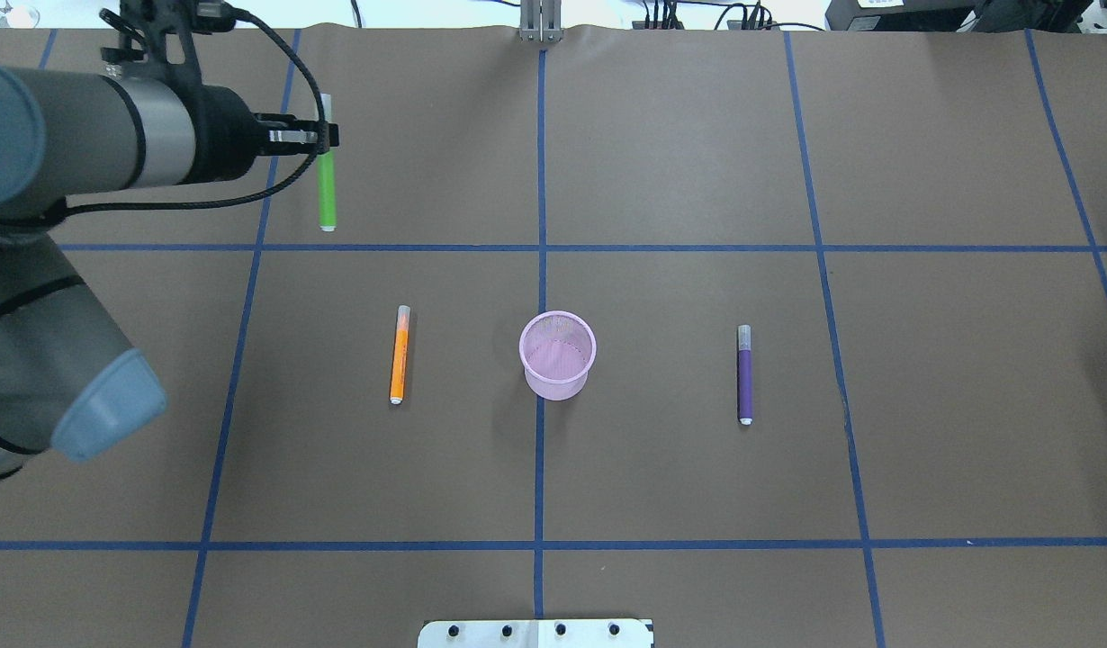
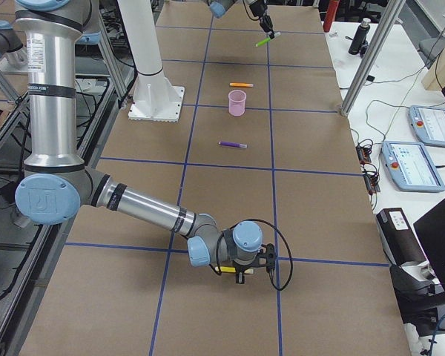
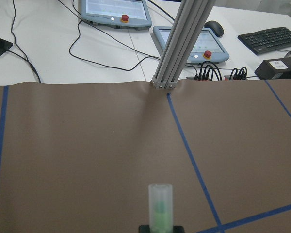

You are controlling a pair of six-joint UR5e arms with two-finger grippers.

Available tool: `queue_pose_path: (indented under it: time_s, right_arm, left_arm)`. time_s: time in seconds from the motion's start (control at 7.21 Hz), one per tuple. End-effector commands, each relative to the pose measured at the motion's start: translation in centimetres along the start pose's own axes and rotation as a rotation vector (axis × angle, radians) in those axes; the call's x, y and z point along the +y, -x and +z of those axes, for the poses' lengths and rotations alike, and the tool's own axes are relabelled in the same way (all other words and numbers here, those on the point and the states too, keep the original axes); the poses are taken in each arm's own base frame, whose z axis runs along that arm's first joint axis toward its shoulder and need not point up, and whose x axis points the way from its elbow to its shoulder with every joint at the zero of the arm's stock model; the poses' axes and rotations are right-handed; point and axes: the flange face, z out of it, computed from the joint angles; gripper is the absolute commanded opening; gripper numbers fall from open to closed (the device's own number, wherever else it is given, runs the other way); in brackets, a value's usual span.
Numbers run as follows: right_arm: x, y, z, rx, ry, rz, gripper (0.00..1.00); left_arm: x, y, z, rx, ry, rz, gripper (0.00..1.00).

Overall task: Collect pens into pen holder
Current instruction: 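Drop the green marker into the pink cup while the right lifts the highlighter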

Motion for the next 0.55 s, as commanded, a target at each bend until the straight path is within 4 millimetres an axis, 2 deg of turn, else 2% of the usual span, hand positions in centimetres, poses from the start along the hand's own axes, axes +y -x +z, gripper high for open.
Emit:
queue_pose_path:
  time_s: [0.0,0.14,0.28,0.42]
  right_arm:
    - [-1.0,2.3,-1.9,-0.045,-0.03,-0.035,0.0]
    - [-1.1,3.0,-2.7,-0.051,-0.043,-0.04,0.0]
    - [-1.5,3.2,-3.2,-0.054,-0.054,-0.009,0.0]
    - [-2.2,4.7,-4.5,-0.064,-0.079,0.009,0.0]
  left_arm:
    - [3.4,-6.6,1.1,0.014,-0.105,-0.023,0.0]
    - [6.2,-9.7,1.6,0.02,-0.143,-0.053,0.0]
    - [8.7,-11.8,2.2,0.049,-0.191,-0.094,0.0]
    - [10.5,-13.6,3.7,0.083,-0.234,-0.133,0.0]
